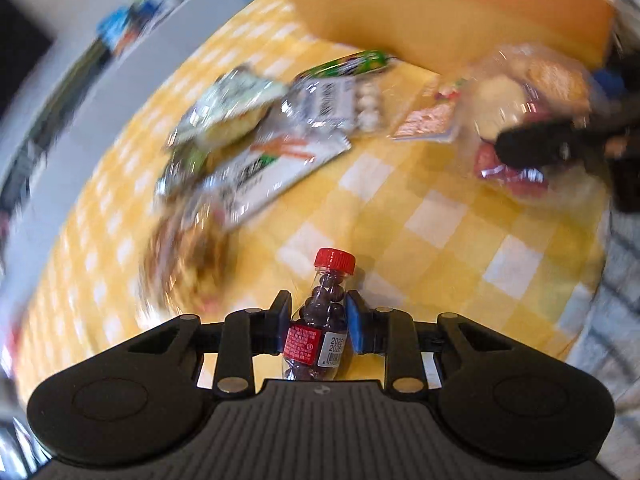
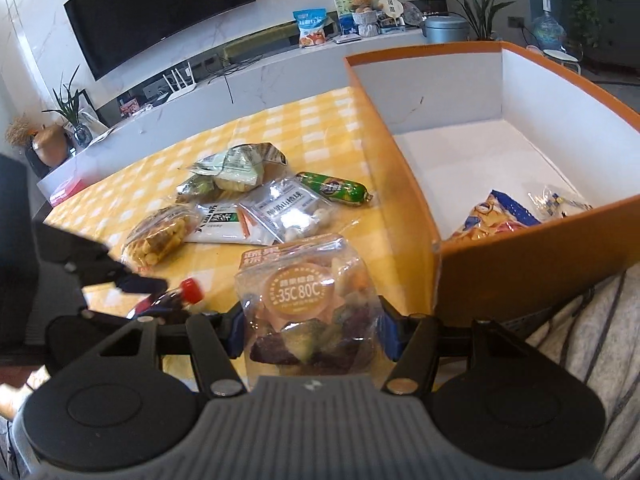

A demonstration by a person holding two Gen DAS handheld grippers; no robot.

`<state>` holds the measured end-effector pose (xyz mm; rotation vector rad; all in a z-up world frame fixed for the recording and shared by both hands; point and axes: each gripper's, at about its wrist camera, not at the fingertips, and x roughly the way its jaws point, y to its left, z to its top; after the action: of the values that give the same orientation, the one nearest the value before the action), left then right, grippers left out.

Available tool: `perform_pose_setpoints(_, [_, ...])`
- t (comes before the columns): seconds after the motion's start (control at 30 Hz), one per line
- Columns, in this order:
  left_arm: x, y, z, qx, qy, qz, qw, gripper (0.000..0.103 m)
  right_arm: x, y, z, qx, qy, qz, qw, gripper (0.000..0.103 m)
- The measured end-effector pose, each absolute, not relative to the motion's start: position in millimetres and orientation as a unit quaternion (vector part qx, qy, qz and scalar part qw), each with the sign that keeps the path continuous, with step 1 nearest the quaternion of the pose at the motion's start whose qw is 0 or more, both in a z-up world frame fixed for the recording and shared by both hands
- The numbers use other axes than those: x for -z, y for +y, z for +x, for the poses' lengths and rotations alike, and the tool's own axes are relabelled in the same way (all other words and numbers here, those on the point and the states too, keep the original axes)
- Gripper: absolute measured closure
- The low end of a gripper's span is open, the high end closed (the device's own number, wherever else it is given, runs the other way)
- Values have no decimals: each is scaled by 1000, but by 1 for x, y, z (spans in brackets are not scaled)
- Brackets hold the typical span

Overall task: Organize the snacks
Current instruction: 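Lift the bottle with the left gripper while the right carries the tub toward the box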

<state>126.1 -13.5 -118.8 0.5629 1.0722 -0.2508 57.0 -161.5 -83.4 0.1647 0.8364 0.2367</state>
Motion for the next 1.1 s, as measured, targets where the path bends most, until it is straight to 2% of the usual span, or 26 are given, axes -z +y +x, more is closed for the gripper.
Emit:
perform_pose_setpoints(0.2, [108, 11, 116, 90, 516, 136, 841, 70, 87, -156, 60, -112, 413, 69, 901, 43])
perform_pose_setpoints(0.4, [111, 27, 120, 88, 508, 66, 855, 70, 92, -151, 62, -109, 424, 61, 897, 43])
perform_pose_setpoints(0.5, [114, 26, 119, 89, 509, 82, 852, 60, 94, -146, 63, -112, 429, 48, 895, 43])
perform_pose_setpoints(0.53, [115, 25, 117, 88, 503, 99, 854, 51, 96, -145, 65, -113, 434, 43, 893, 42])
perform_pose_setpoints(0.57, [115, 24, 116, 85, 499, 112, 855, 46, 97, -143, 65, -113, 436, 40, 892, 42])
perform_pose_setpoints(0.67, [115, 30, 116, 79, 504, 95, 855, 47, 100, -139, 69, -114, 446, 31, 887, 40])
perform_pose_setpoints(0.7, [115, 33, 116, 80, 506, 84, 854, 49, 102, -137, 71, -116, 455, 25, 882, 36])
perform_pose_setpoints(0.77, [114, 37, 115, 90, 515, 64, 850, 67, 108, -133, 76, -115, 475, 15, 872, 30])
perform_pose_setpoints(0.83, [113, 35, 114, 79, 522, 63, 847, 67, 109, -130, 78, -113, 478, 16, 871, 26])
perform_pose_setpoints(0.87, [113, 34, 113, 76, 521, 65, 848, 67, 110, -128, 78, -110, 476, 13, 873, 26])
perform_pose_setpoints(0.93, [113, 32, 110, 72, 516, 68, 851, 68, 110, -126, 76, -102, 467, 5, 878, 36])
perform_pose_setpoints(1.1, [108, 36, 104, 71, 511, 42, 856, 68, 109, -124, 73, -123, 461, 7, 879, 40])
